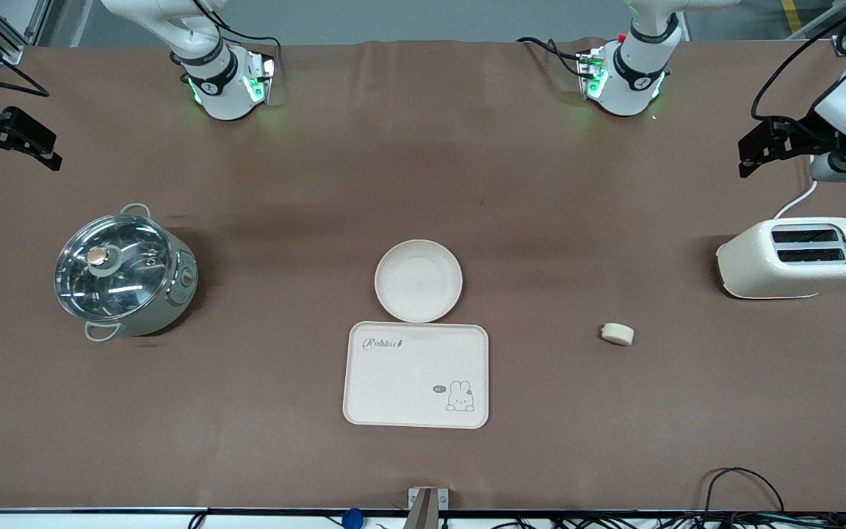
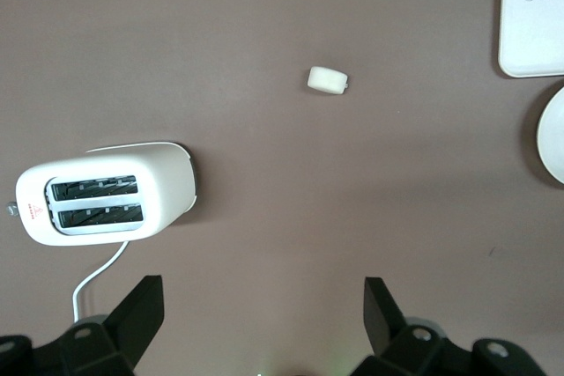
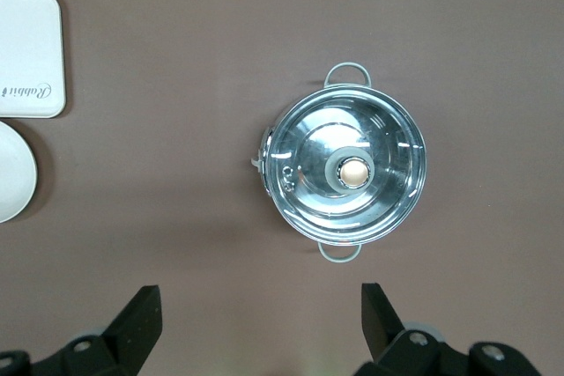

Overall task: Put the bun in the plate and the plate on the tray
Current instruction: 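Reach the left gripper toward the small cream bun, then grasp the bun with the left gripper while the right gripper reaches the plate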

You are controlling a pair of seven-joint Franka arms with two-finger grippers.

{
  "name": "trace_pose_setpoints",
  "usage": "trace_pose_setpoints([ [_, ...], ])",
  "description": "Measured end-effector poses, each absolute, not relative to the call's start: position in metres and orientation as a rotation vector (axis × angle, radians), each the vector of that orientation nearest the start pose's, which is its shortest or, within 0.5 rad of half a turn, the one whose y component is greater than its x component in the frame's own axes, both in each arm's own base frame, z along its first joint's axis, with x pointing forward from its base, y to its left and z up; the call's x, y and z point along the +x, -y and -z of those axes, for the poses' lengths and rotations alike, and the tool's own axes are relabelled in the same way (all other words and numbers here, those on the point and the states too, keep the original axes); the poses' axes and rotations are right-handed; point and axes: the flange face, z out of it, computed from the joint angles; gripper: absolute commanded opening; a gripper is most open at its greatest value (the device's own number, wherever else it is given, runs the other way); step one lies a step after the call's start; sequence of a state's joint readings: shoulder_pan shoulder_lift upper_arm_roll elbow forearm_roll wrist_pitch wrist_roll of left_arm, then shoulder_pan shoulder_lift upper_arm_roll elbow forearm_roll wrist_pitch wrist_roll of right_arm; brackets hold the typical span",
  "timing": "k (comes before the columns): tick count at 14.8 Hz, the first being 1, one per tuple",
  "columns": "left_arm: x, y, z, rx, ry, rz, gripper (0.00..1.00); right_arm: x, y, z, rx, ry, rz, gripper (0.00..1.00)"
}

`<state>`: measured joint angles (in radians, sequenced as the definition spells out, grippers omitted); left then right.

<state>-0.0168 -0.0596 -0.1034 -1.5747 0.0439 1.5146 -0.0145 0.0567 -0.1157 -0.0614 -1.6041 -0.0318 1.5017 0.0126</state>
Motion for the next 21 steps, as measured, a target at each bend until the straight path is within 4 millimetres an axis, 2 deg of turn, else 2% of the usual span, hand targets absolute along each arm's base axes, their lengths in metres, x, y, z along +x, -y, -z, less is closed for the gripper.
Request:
trace_pose_setpoints([
  [3, 0.529, 0.061, -0.65, -3.088, -0.159, 0.005, 1.0, 0.511, 0.009, -0.664, -3.166, -0.033, 0.02, 1.0],
  [5, 0.54, 0.061, -0.643, -3.091, -0.161, -0.006, 1.0, 0.511, 0.009, -0.664, -3.166, -0.033, 0.018, 1.0],
  [7, 0.561, 0.063, -0.627, -3.097, -0.165, -0.022, 1.0, 0.511, 0.01, -0.663, -3.166, -0.036, 0.014, 1.0],
  [9, 0.585, 0.065, -0.601, -3.103, -0.17, -0.012, 1.0, 0.51, 0.011, -0.661, -3.165, -0.038, -0.002, 1.0],
  [11, 0.607, 0.067, -0.57, -3.112, -0.116, -0.01, 1.0, 0.508, 0.01, -0.658, -3.163, -0.038, -0.032, 1.0],
  [16, 0.65, 0.079, -0.477, -3.12, 0.258, -0.014, 1.0, 0.509, 0.003, -0.644, -3.134, -0.021, -0.078, 1.0],
  [18, 0.661, 0.089, -0.438, -3.111, 0.415, -0.01, 1.0, 0.512, -0.001, -0.625, -3.104, -0.019, -0.116, 1.0],
  [21, 0.676, 0.099, -0.375, -3.088, 0.607, -0.023, 1.0, 0.52, -0.007, -0.575, -3.054, -0.03, -0.132, 1.0],
])
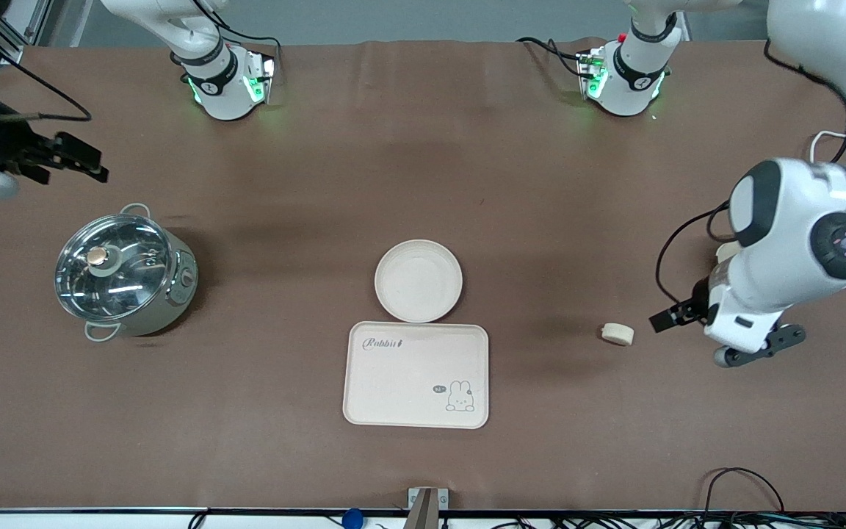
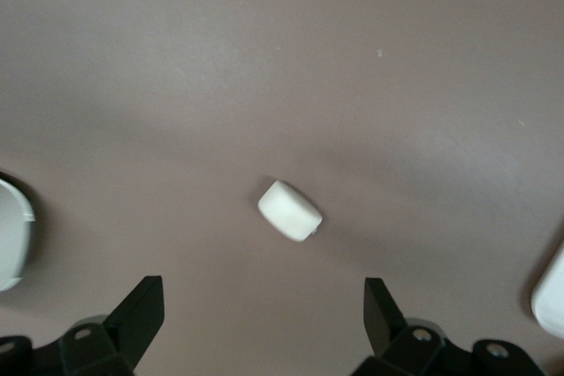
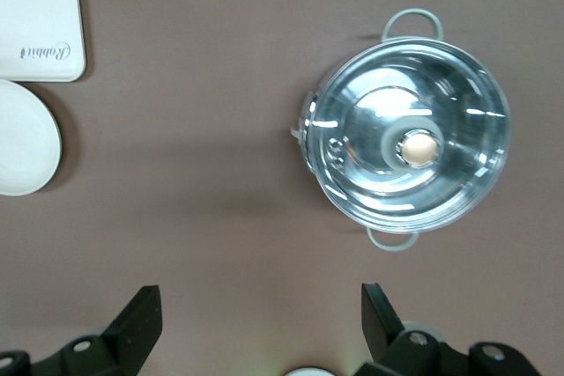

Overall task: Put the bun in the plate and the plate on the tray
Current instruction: 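Grasp the bun with the left gripper while the right gripper reaches the plate, then carry the bun over the plate while the right gripper grips the rim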

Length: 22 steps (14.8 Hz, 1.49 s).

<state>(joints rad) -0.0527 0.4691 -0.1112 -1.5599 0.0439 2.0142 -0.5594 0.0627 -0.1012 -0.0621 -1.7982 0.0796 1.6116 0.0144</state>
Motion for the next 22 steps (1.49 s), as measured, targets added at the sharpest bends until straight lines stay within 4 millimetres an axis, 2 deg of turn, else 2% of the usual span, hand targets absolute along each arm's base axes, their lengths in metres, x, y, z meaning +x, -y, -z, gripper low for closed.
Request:
trace_pose_setpoints([
  [2, 0.683, 0.1, -0.334, -3.065, 0.748, -0.025, 1.0, 0.523, -0.016, -0.537, -3.007, -0.044, -0.133, 1.0],
  [4, 0.686, 0.101, -0.298, -3.043, 0.877, -0.006, 1.0, 0.526, -0.037, -0.51, -2.961, -0.049, -0.087, 1.0],
  [6, 0.683, 0.102, -0.267, -3.028, 0.964, 0.009, 1.0, 0.529, -0.078, -0.482, -2.938, -0.027, -0.036, 1.0],
  [9, 0.675, 0.104, -0.232, -3.012, 1.036, 0.012, 0.97, 0.53, -0.161, -0.424, -2.92, 0.005, -0.051, 1.0],
  [11, 0.671, 0.104, -0.218, -3.0, 1.056, -0.011, 0.88, 0.522, -0.215, -0.376, -2.912, 0.048, -0.069, 1.0],
  [13, 0.668, 0.108, -0.206, -2.988, 1.068, -0.038, 0.77, 0.507, -0.267, -0.326, -2.846, -0.019, -0.041, 1.0],
  [16, 0.664, 0.121, -0.193, -2.977, 1.086, -0.057, 0.56, 0.481, -0.325, -0.263, -2.798, -0.106, 0.026, 1.0],
  [18, 0.661, 0.129, -0.188, -2.976, 1.084, -0.063, 0.41, 0.468, -0.346, -0.227, -2.806, -0.141, 0.073, 1.0],
  [20, 0.661, 0.131, -0.186, -2.975, 1.084, -0.066, 0.31, 0.463, -0.355, -0.205, -2.817, -0.151, 0.088, 1.0],
  [22, 0.66, 0.137, -0.188, -2.971, 1.111, -0.07, 0.31, 0.467, -0.363, -0.196, -2.814, -0.178, 0.084, 1.0],
])
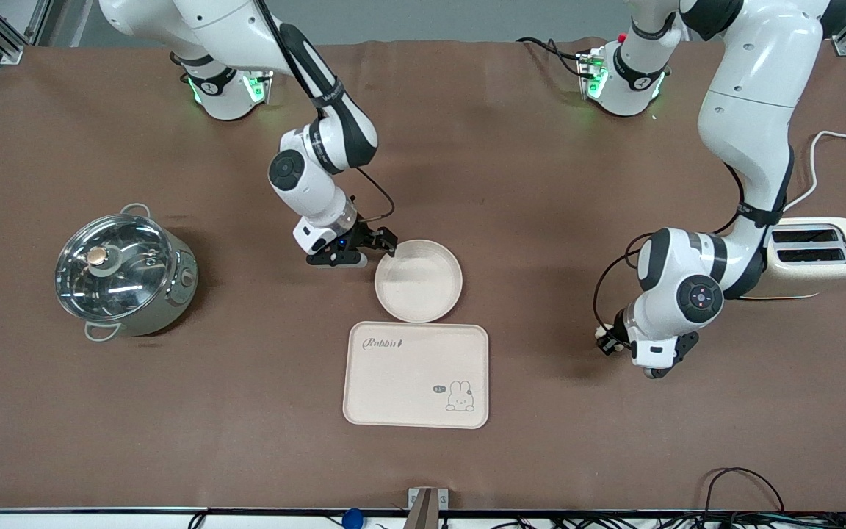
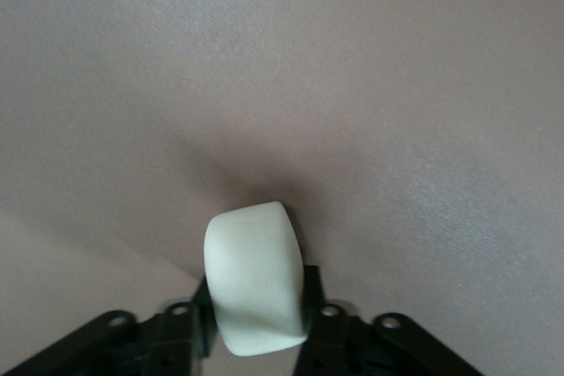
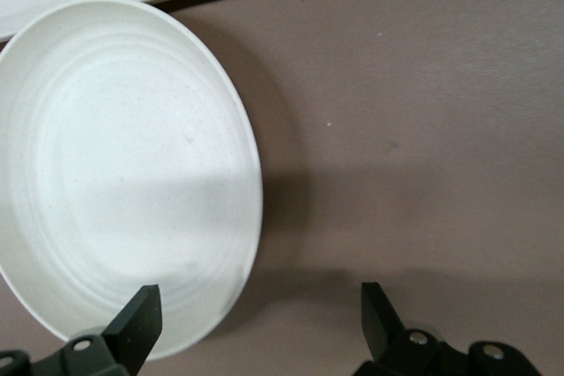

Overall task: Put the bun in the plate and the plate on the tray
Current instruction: 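Carry the bun over the plate while the right gripper grips the rim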

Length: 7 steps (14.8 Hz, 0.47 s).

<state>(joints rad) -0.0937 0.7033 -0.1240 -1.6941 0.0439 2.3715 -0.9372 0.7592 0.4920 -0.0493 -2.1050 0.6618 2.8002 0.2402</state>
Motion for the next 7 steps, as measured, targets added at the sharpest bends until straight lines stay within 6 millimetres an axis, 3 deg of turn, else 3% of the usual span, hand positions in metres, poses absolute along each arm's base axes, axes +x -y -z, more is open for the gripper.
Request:
trace_pose_setpoints([
  [2, 0.654, 0.169, -0.195, -2.965, 1.192, -0.09, 0.31, 0.477, -0.37, -0.197, -2.795, -0.23, 0.097, 0.96],
  [7, 0.614, 0.295, -0.242, -2.953, 1.348, -0.175, 0.31, 0.486, -0.368, -0.192, -2.792, -0.277, 0.1, 0.76],
])
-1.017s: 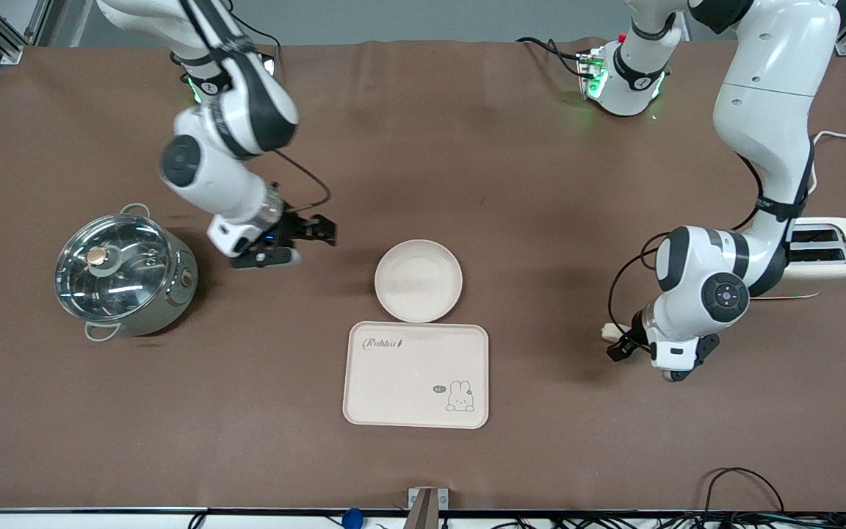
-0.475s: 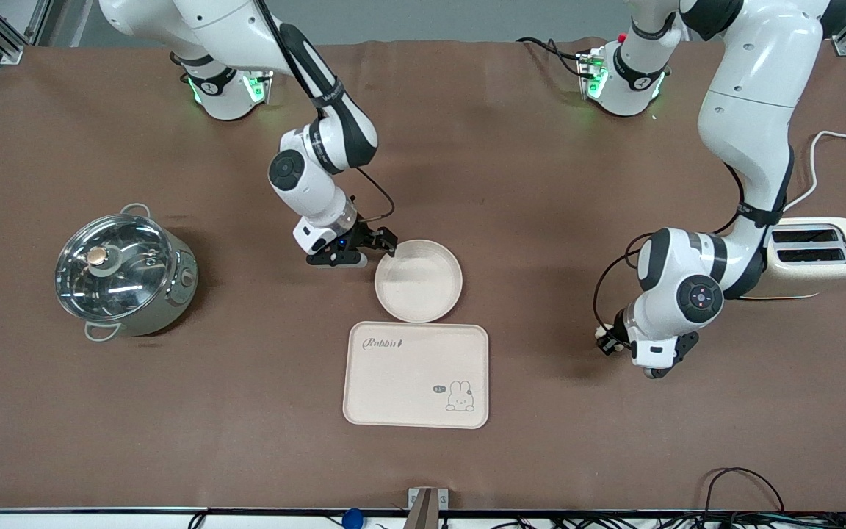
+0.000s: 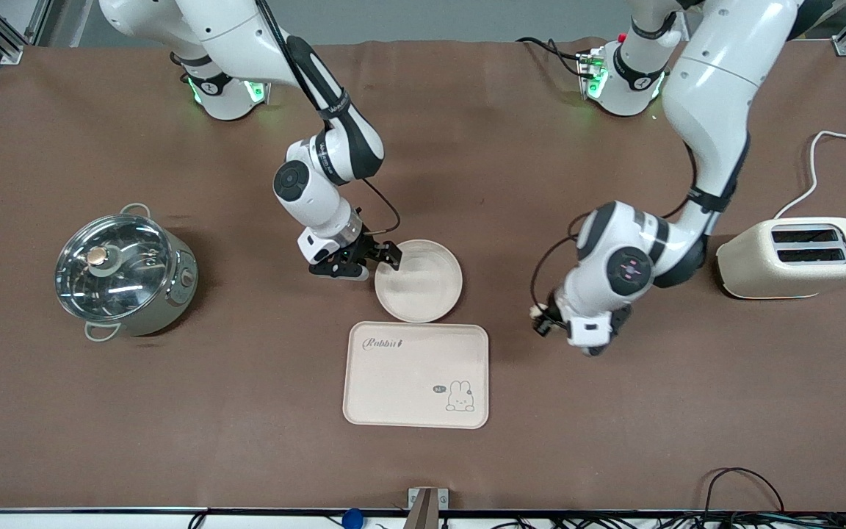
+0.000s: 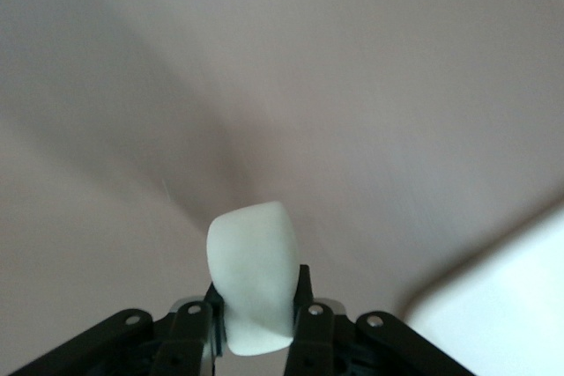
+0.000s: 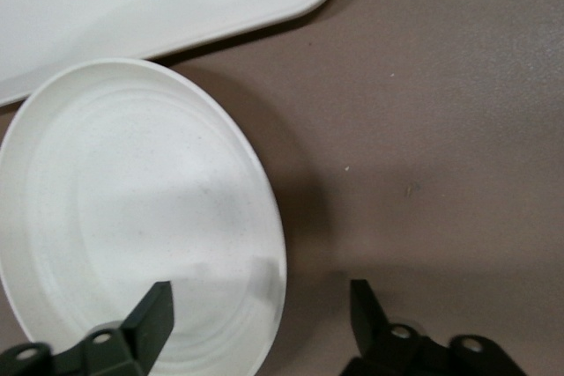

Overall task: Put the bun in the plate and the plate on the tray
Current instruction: 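Carry the bun over the plate while the right gripper grips the rim, then lower the bun into the white plate and open the left gripper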

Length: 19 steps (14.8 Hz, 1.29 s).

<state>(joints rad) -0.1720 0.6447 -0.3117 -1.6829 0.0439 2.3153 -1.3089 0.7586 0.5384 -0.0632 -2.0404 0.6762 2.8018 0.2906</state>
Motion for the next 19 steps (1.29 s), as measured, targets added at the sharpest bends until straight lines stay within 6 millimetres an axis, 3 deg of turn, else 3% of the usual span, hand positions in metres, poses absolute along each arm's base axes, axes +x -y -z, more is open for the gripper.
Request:
trace_pose_setpoints([
  [5, 0.562, 0.401, -0.255, -2.904, 1.468, -0.201, 0.31, 0.488, -0.369, -0.185, -2.796, -0.282, 0.095, 0.59],
  [9, 0.534, 0.454, -0.241, -2.912, 1.546, -0.209, 0.33, 0.488, -0.369, -0.185, -2.796, -0.285, 0.094, 0.44],
  [12, 0.519, 0.477, -0.217, -2.924, 1.578, -0.226, 0.46, 0.488, -0.368, -0.184, -2.797, -0.287, 0.092, 0.26],
  [13, 0.516, 0.48, -0.209, -2.93, 1.578, -0.23, 0.57, 0.488, -0.368, -0.183, -2.797, -0.288, 0.092, 0.24],
  [14, 0.515, 0.482, -0.202, -2.933, 1.579, -0.235, 0.82, 0.488, -0.368, -0.183, -2.798, -0.288, 0.09, 0.18],
  [15, 0.515, 0.483, -0.199, -2.938, 1.583, -0.235, 1.0, 0.488, -0.368, -0.182, -2.798, -0.289, 0.089, 0.05],
  [16, 0.516, 0.484, -0.201, -2.944, 1.586, -0.232, 1.0, 0.488, -0.368, -0.182, -2.799, -0.289, 0.087, 0.0],
  [19, 0.531, 0.484, -0.222, -2.971, 1.608, -0.197, 1.0, 0.49, -0.37, -0.185, -2.791, -0.299, 0.094, 0.0],
])
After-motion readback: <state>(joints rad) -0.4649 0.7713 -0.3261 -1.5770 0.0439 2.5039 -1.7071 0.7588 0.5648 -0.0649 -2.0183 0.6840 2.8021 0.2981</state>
